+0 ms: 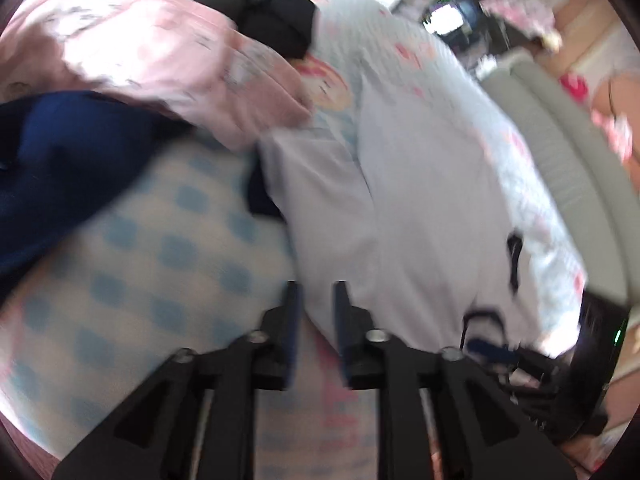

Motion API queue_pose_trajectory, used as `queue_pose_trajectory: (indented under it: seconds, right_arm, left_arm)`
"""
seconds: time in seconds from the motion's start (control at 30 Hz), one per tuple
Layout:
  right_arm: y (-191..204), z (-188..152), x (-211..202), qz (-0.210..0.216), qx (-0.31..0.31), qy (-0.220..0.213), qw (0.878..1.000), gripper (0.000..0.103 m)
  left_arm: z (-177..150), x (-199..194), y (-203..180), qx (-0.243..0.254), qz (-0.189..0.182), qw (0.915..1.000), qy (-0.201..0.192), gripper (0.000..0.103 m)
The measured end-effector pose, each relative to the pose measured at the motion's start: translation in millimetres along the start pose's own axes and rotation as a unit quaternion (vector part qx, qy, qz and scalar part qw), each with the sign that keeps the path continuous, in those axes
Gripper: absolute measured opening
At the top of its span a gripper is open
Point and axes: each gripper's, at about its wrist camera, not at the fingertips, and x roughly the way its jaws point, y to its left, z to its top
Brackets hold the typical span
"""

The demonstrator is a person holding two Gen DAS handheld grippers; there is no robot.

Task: Fold clothes

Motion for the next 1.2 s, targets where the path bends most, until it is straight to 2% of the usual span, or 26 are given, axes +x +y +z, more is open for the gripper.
queue_pose_trajectory:
  seconds: [0.03,0.07,0.13,0.17,0.23,0.3,0.37,0.47,0.53,0.63,0.73,0.77,0.8,0.83,0.9,1.0,1.07,1.13,1.2]
  right_arm:
    - [-2,6,-5,-0.003,0.002,-0.007,1.0,0.054]
    - [-5,12,-9,-0.004,0.006,-0.016,1.0,0.054]
    - [-10,21,-16,-0.005,0.016,-0.029,0.999,0.054]
    - [-13,23,-16,-0.007,0.022,-0.03,0.999,0.054]
    - [-19,30,-7,-0.024,0.033,-0.014,0.999,0.054]
    - [-22,30,0,-0.033,0.041,-0.004,0.999,0.054]
    - [-23,28,3,-0.032,0.048,-0.001,0.998,0.054]
    - [-24,27,1,-0.023,0.061,-0.007,0.998,0.054]
    - [-27,27,-4,-0.018,0.072,-0.02,0.997,0.054]
    - [-40,26,-19,-0.032,0.093,-0.044,0.994,0.054]
    - [-51,22,-36,-0.052,0.121,-0.068,0.989,0.054]
    - [-53,20,-39,-0.055,0.122,-0.072,0.988,0.054]
    - [-54,19,-39,-0.058,0.12,-0.072,0.988,0.054]
    - [-54,18,-39,-0.061,0.118,-0.072,0.989,0.054]
    - [-55,16,-40,-0.057,0.112,-0.069,0.99,0.054]
    - [-61,16,-43,-0.03,0.095,-0.065,0.993,0.054]
    - [-57,21,-42,-0.01,0.078,-0.068,0.995,0.054]
    - [-44,31,-39,0.005,0.064,-0.08,0.995,0.054]
    - [-32,39,-34,0.012,0.046,-0.085,0.995,0.057]
  left_arm:
    - [7,-2,6,-0.013,-0.01,0.9998,-0.007,0.052]
    - [15,2,9,-0.019,-0.03,0.9993,-0.005,0.055]
    - [28,15,14,-0.03,-0.056,0.9979,0.007,0.054]
    - [33,23,16,-0.03,-0.062,0.9975,0.015,0.053]
    - [44,37,13,-0.002,-0.042,0.9989,0.02,0.052]
    - [53,40,7,0.02,-0.021,0.9994,0.018,0.017]
    - [60,30,-5,0.038,-0.015,0.9992,-0.001,0.009]
    - [56,7,-44,0.089,-0.01,0.9953,-0.037,0.009]
    - [46,4,-84,0.126,-0.027,0.9906,-0.047,0.009]
    - [26,10,-137,0.194,-0.055,0.9785,-0.043,0.009]
    - [7,35,-159,0.237,-0.068,0.9692,0.0,0.01]
    - [3,54,-163,0.235,-0.066,0.9692,0.031,0.017]
    - [0,70,-159,0.221,-0.061,0.9714,0.06,0.035]
    - [-3,85,-155,0.207,-0.057,0.9728,0.086,0.042]
    - [-7,93,-144,0.184,-0.058,0.9762,0.098,0.044]
    - [-10,65,-134,0.181,-0.087,0.977,0.072,0.049]
    - [-8,43,-125,0.175,-0.099,0.9789,0.038,0.049]
    - [-5,22,-108,0.157,-0.086,0.9838,0.005,0.049]
    - [-1,17,-90,0.14,-0.06,0.9884,-0.004,0.047]
